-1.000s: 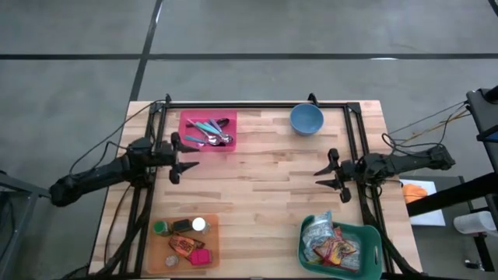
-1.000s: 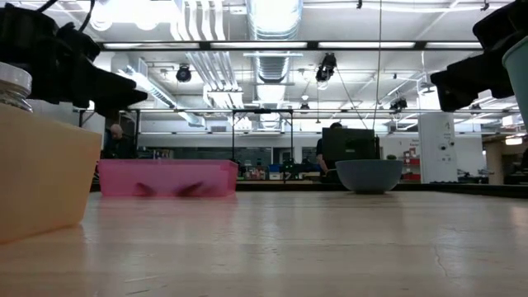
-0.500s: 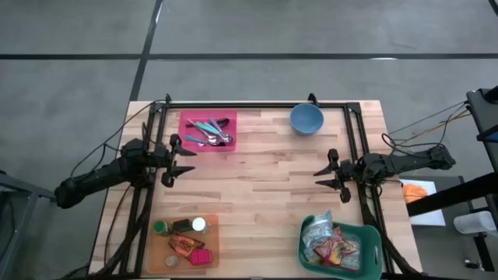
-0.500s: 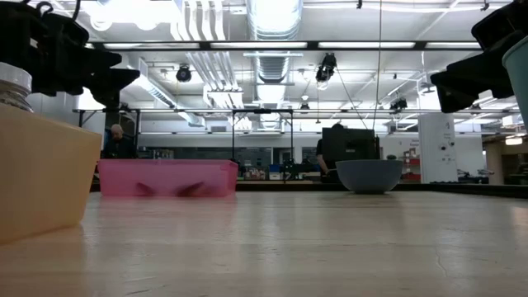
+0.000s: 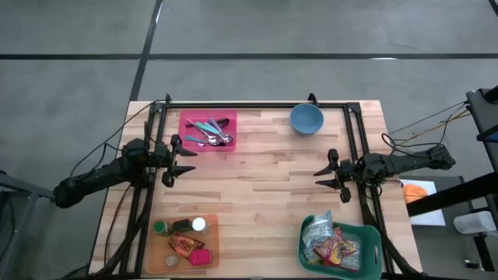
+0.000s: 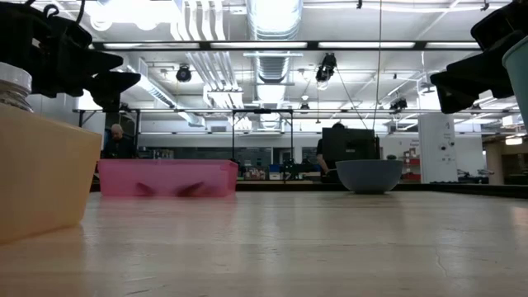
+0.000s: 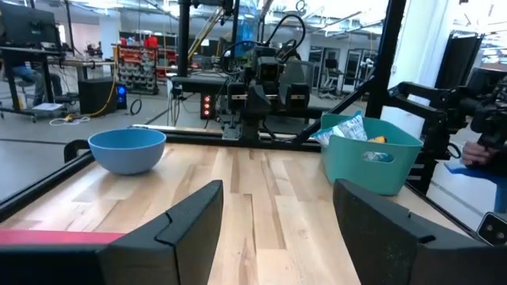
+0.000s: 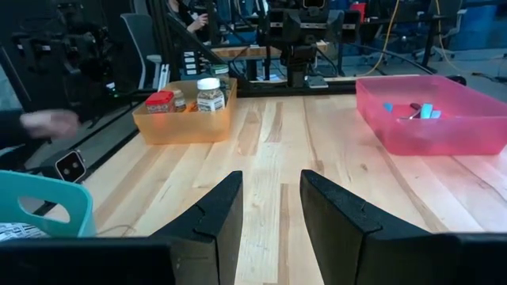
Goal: Pick & Place Food Item
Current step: Return to Home Position
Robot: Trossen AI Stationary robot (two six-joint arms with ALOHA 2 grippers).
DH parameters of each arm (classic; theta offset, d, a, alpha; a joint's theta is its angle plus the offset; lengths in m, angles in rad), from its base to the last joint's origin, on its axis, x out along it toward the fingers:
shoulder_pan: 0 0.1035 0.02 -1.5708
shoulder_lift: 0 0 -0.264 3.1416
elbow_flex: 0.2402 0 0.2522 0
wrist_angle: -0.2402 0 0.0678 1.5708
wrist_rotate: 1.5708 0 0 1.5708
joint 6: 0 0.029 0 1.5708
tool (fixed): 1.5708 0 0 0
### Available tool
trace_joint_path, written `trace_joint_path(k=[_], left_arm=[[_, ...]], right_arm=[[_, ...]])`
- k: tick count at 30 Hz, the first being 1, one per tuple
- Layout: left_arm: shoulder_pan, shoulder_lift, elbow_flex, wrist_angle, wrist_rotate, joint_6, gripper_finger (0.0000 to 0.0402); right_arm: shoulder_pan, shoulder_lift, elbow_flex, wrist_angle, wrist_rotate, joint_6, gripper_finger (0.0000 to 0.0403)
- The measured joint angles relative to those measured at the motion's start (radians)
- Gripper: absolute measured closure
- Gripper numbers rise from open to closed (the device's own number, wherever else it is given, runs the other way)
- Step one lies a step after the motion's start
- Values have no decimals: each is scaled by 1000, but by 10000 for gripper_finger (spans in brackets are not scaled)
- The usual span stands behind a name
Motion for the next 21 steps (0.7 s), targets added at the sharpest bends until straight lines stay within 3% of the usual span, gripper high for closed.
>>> trace_joint_path(k=[6, 21], left_arm=[[0, 0, 0, 0, 0, 0, 158], [0, 0, -1, 0, 0, 0, 158]], right_arm=[[0, 0, 0, 0, 0, 31, 278], [0, 0, 0, 0, 0, 334, 278]])
